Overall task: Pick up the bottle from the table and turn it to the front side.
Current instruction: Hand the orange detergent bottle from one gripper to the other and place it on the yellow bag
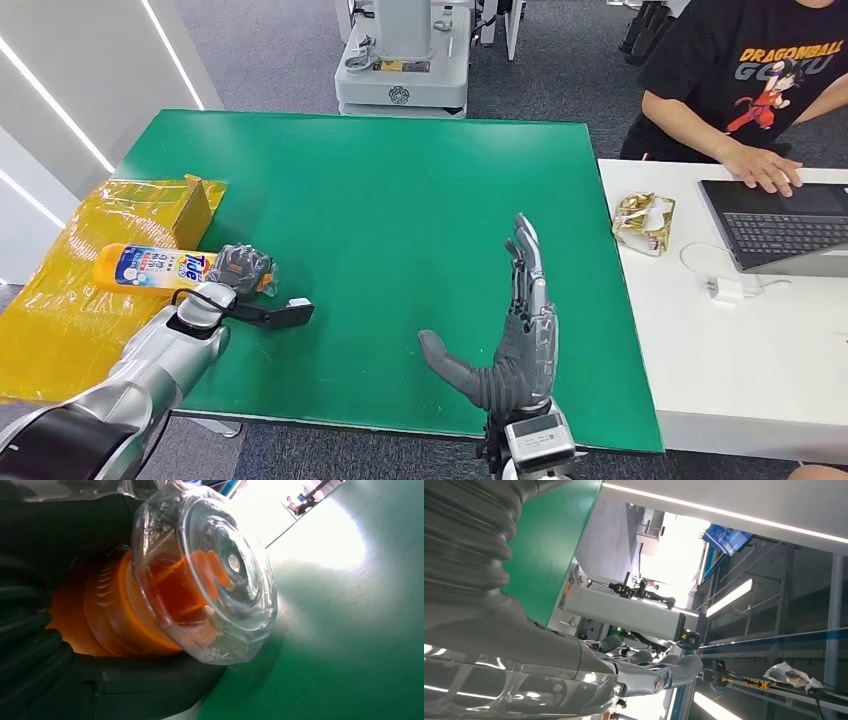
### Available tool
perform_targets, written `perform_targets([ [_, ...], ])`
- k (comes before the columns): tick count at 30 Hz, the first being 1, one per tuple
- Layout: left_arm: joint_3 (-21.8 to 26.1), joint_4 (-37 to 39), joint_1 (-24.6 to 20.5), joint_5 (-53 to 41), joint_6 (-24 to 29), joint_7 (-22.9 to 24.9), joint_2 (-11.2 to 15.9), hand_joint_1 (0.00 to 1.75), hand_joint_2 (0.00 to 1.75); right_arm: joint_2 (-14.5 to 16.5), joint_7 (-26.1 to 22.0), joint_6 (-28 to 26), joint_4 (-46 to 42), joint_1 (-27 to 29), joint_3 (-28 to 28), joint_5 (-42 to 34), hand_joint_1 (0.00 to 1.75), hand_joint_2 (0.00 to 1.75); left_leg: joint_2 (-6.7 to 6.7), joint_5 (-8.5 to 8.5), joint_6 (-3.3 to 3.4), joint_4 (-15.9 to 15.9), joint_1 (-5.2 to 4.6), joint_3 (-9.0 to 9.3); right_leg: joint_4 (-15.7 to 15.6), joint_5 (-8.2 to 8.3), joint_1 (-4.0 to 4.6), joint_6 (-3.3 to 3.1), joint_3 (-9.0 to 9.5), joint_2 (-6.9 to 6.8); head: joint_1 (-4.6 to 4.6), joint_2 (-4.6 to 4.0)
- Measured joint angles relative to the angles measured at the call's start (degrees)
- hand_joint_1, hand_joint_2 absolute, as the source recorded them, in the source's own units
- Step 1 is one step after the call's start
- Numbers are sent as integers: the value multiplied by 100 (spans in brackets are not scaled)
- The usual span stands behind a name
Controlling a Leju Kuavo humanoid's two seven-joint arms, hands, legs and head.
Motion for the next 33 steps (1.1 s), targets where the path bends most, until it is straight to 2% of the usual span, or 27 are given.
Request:
perform_targets([
  [6, 50, 11, 0, 257, 212, 204, -47, 0, 175, 8, 28, 25, -44, 52, -70, 50, 0, 175, -2, 1, -1, 0, 0, 3, 0, 0, 0, 0, 3, -2, 0, 0],
  [10, 132, 11, -14, 471, 166, 76, -50, 0, 175, 9, 31, 16, -72, 85, -90, 59, 0, 175, -1, 0, -1, -1, 0, 5, 1, 0, 0, -1, 4, -2, 0, 0],
  [16, 235, 10, 29, 644, 460, 59, -62, 0, 175, 9, 74, 114, -131, 129, -128, 95, 0, 175, -2, 1, -1, -2, 0, 6, 2, 0, 0, -1, 5, -2, 0, 0],
  [24, 392, -17, 116, 836, 571, -48, -69, 0, 175, 17, 101, 118, -135, 151, -179, 119, 0, 175, -2, 0, -1, -3, -1, 11, 1, 0, 0, -1, 12, -2, -1, 0],
  [29, 637, -424, 572, 1168, 999, -118, -17, 0, 175, 20, 118, 69, -135, 208, -233, 118, 0, 175, 1, 0, -2, -4, -2, 13, 1, -1, -1, -1, 14, 0, 0, 0],
  [33, 878, -1475, 1289, 1355, 1043, -36, 128, 0, 175, 25, 191, 109, -137, 220, -274, 124, 0, 175, 7, -2, -4, -7, -2, 13, 0, -4, -1, -3, 9, 5, 0, 0],
])
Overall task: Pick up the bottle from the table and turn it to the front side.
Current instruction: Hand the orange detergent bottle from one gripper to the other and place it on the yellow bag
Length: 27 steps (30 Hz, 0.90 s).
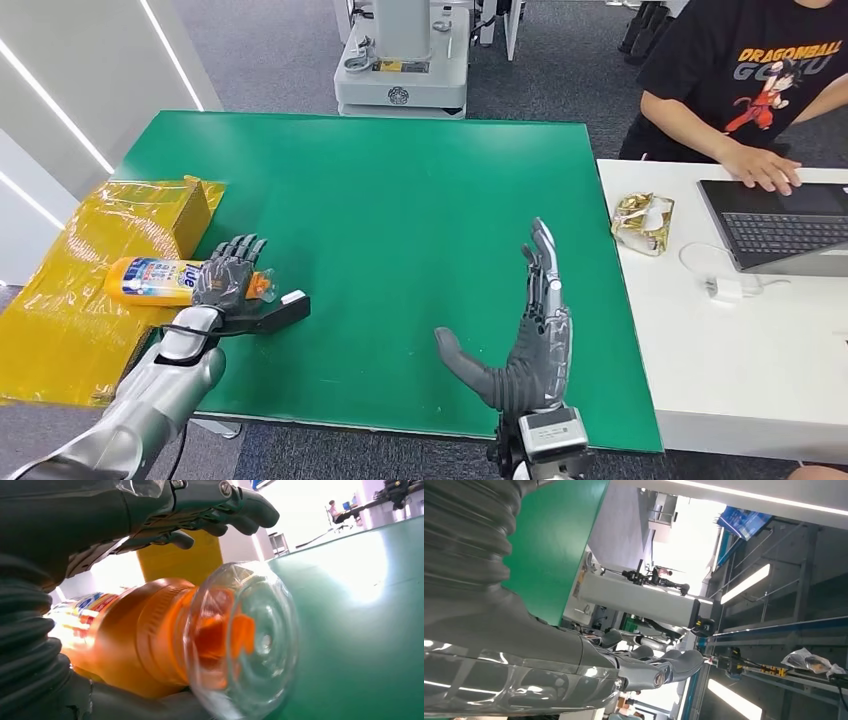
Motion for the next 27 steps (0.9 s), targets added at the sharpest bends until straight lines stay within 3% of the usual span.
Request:
perform_targets([
  [4, 312, -1293, 819, 380, 7, -183, 168, 0, 175, 8, 47, 58, 2, 12, -34, 3, 0, 175, 2, -1, -2, -1, 2, -10, 0, -2, 1, -2, -12, 3, 0, 0],
  [12, 1037, -4203, 2786, -44, 1240, -926, 485, 0, 175, 15, -145, 72, 84, 27, -83, -180, 0, 175, 7, -13, -10, -4, 3, -20, -2, -16, 1, -9, -24, 11, 1, 0],
  [17, 1480, -5263, 3550, 398, 1632, -1344, 549, 0, 175, 13, -282, 49, 187, 24, -82, -358, 0, 175, 2, -14, -9, -6, 5, -23, -3, -21, 1, -15, -27, 0, 0, 0],
  [20, 1601, -5668, 3675, 1746, 1923, -2187, 496, 0, 175, -3, -454, 11, 288, 23, -51, -483, 0, 175, -7, -13, -9, -6, 5, -21, -3, -21, 1, -15, -26, -13, 0, 0],
  [23, 1590, -5798, 3501, 3242, 1889, -2932, 284, 0, 175, -27, -539, -89, 352, 22, 14, -560, 0, 175, -15, -11, -9, -5, 5, -21, -4, -19, 1, -16, -22, -23, 0, 0],
  [27, 1461, -5644, 2884, 4855, 1465, -3251, -216, 0, 175, -62, -575, -220, 372, 21, 98, -610, 0, 175, -25, -5, -7, -2, 2, -17, -7, -12, 1, -13, -19, -33, 0, 0],
])
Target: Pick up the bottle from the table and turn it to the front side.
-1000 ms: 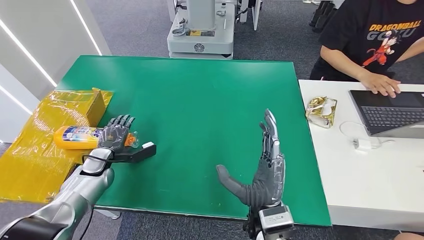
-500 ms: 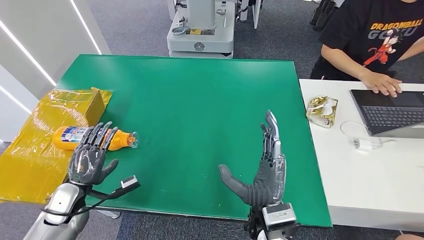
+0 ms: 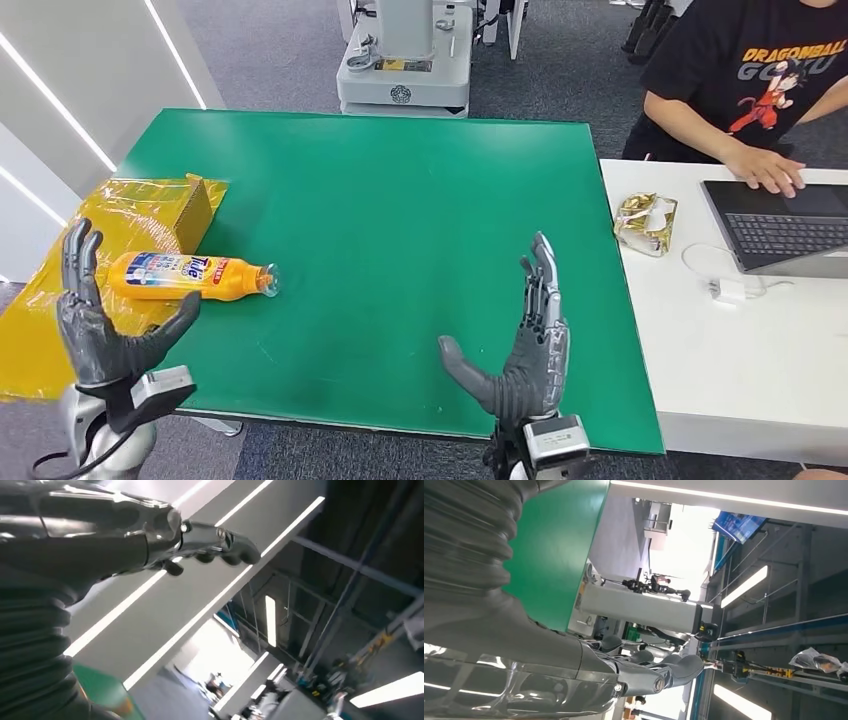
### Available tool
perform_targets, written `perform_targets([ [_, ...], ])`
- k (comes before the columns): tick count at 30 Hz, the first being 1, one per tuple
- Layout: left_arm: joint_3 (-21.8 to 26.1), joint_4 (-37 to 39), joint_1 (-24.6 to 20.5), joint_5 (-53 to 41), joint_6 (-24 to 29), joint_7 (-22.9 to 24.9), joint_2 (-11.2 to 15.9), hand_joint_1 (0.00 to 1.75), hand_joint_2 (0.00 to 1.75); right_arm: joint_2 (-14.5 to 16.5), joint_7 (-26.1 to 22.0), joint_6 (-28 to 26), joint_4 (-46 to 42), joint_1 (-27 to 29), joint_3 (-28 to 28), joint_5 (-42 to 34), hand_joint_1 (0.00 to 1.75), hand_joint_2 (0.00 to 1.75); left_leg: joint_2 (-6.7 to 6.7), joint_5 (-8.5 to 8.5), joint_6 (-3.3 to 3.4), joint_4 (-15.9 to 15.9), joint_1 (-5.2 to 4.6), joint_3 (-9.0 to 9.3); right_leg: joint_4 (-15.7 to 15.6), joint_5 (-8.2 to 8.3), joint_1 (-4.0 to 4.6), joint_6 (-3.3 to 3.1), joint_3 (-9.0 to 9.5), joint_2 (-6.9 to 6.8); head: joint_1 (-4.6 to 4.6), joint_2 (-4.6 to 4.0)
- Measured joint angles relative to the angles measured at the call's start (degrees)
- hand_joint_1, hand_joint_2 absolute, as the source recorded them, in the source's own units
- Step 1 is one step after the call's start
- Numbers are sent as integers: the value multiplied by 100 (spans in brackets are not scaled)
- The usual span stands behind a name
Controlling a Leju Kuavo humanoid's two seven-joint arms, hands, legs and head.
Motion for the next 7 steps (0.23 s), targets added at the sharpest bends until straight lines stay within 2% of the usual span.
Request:
perform_targets([
  [3, -301, 416, -584, 1047, -362, -182, -453, 0, 175, -22, 21, -55, -14, -12, 74, 6, 0, 175, -7, 5, 6, 2, -1, 0, 0, 7, 0, 3, 10, -9, 1, 0],
  [7, -698, 740, -1037, 1841, -814, -414, -1044, 0, 175, -51, 71, -75, -101, 5, 111, 85, 0, 175, -2, 7, 9, 11, -4, 0, -3, 17, -2, 4, 5, 0, 0, 0],
])
